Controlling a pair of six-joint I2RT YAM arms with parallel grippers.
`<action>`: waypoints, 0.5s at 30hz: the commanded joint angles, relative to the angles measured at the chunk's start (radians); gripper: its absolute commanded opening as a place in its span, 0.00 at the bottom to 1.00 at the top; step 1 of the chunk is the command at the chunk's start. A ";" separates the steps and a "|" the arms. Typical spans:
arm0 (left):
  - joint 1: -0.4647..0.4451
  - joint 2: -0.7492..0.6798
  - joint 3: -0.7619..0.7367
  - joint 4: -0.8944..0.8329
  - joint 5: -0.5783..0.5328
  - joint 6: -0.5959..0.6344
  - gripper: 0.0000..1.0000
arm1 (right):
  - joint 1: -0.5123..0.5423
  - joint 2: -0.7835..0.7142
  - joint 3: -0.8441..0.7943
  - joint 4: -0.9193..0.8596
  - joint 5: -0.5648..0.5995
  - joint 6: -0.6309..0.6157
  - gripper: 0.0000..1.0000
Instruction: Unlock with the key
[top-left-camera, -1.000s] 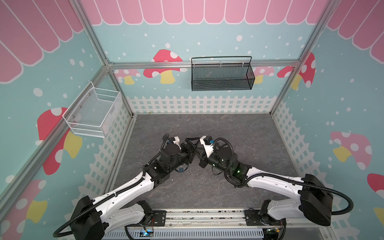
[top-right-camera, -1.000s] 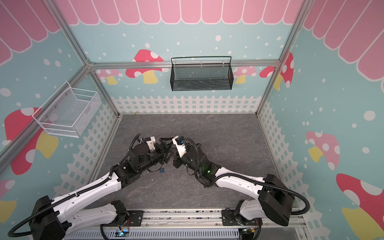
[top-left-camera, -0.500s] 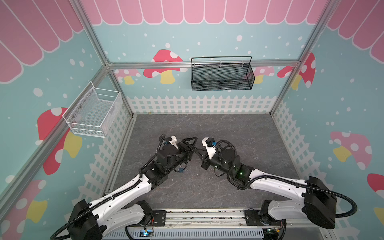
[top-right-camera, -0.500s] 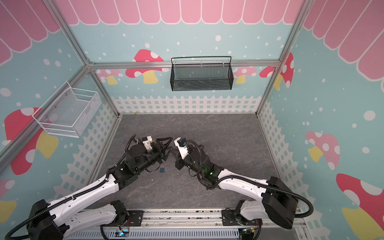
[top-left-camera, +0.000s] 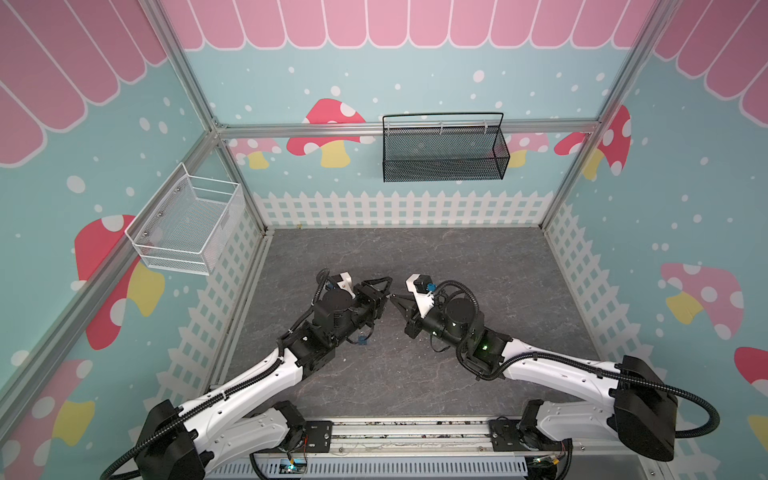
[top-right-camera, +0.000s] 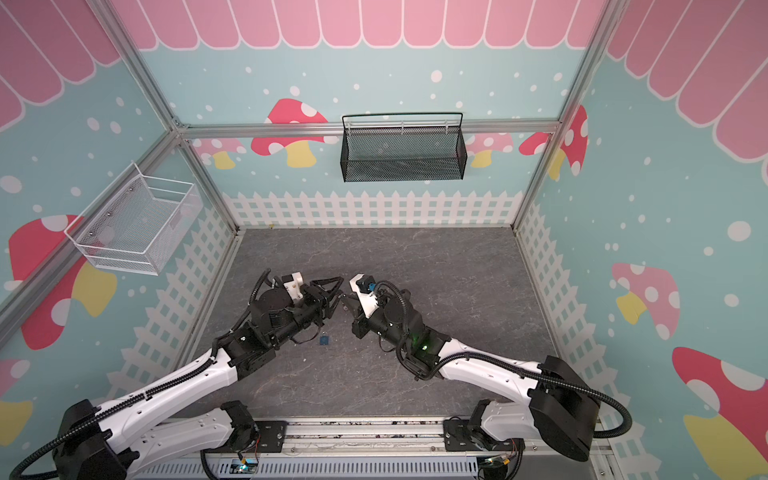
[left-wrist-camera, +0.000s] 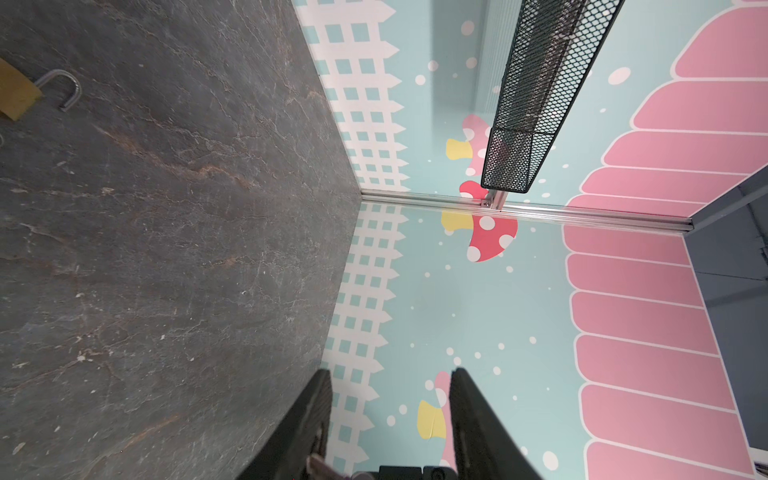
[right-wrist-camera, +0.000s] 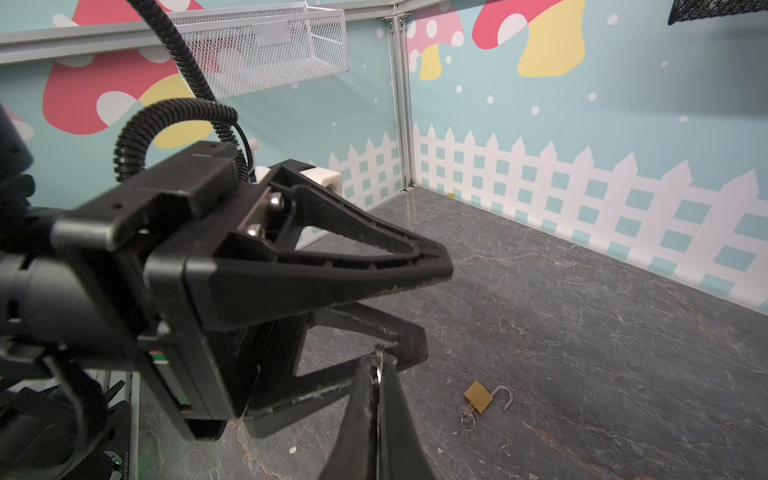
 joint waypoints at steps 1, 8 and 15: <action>0.008 -0.024 -0.014 -0.024 -0.027 -0.007 0.42 | -0.002 -0.021 -0.019 0.003 0.013 -0.034 0.00; 0.007 -0.022 -0.011 -0.041 -0.029 -0.006 0.28 | -0.002 -0.029 -0.017 -0.006 0.038 -0.050 0.00; 0.008 -0.012 -0.002 -0.051 -0.022 -0.001 0.17 | -0.002 -0.031 -0.012 -0.006 0.045 -0.056 0.00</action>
